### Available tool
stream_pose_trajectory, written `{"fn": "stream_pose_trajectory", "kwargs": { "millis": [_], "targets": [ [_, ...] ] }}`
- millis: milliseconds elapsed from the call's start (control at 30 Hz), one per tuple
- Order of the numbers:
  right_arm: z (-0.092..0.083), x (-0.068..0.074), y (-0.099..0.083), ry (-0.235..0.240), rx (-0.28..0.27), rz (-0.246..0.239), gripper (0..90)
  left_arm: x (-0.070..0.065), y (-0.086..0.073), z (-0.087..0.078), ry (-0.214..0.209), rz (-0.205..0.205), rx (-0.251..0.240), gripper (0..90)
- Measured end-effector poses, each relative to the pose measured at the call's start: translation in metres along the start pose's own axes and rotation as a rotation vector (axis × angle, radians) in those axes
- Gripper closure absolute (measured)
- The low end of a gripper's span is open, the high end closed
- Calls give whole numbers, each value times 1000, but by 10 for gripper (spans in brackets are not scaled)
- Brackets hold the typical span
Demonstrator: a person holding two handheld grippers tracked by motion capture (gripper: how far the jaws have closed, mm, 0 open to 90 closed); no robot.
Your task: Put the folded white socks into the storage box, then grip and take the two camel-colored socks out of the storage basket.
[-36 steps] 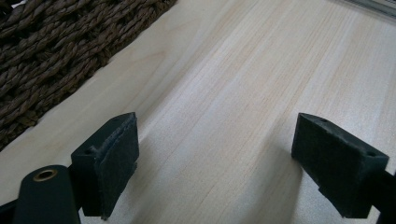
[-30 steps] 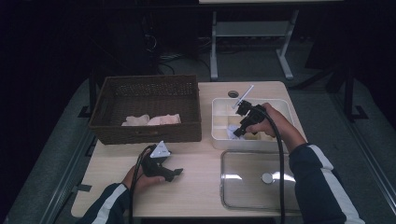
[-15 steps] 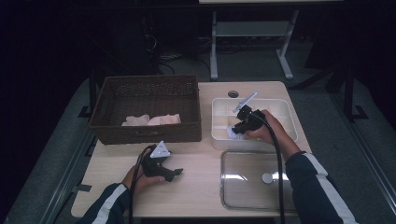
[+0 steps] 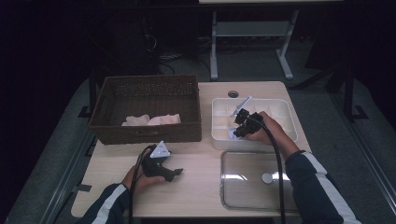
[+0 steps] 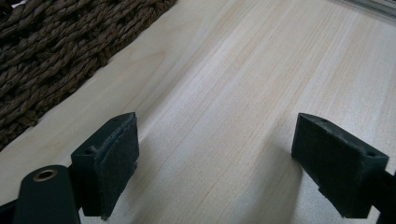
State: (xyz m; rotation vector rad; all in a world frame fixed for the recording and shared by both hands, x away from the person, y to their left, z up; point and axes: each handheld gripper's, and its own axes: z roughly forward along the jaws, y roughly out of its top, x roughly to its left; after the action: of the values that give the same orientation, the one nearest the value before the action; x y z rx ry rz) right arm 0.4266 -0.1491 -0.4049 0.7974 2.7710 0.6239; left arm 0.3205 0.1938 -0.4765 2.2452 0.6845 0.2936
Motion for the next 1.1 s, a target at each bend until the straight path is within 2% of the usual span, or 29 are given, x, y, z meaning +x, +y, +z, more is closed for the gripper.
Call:
{"fn": "stream_pose_trajectory", "kwargs": {
  "millis": [133,167,267,367,433,567,667,767,800,833,933,1000,1100],
  "targets": [
    [-13,0,1,-22,-46,-4,610,1,0,0,-1,10,3,139],
    [-18,0,2,-41,-67,1,609,1,0,-1,-2,9,4,139],
    [-33,6,2,-47,-150,-4,554,0,0,0,-4,2,1,139],
    [-45,16,4,-15,-233,-9,506,0,0,-1,-2,10,5,139],
    [-50,25,5,7,-264,-31,505,1,0,-1,-3,11,8,139],
    [-52,52,5,43,-306,-121,419,0,0,-1,-4,5,5,139],
    [-47,75,4,90,-348,-158,361,0,-1,-2,-7,8,8,139],
    [-34,95,4,101,-336,-214,323,0,-2,-3,-13,10,8,139],
    [-28,103,4,135,-336,-209,310,0,-2,-4,-15,13,13,139],
    [-24,107,3,149,-337,-217,300,0,-1,-5,-20,14,28,139],
    [-9,126,3,163,-318,-239,279,-2,1,-9,-25,24,59,155],
    [-2,138,1,174,-326,-249,283,-3,2,-12,-54,33,57,212],
    [6,150,-4,176,-318,-278,269,-6,7,-18,-69,38,23,211]
  ]
}}
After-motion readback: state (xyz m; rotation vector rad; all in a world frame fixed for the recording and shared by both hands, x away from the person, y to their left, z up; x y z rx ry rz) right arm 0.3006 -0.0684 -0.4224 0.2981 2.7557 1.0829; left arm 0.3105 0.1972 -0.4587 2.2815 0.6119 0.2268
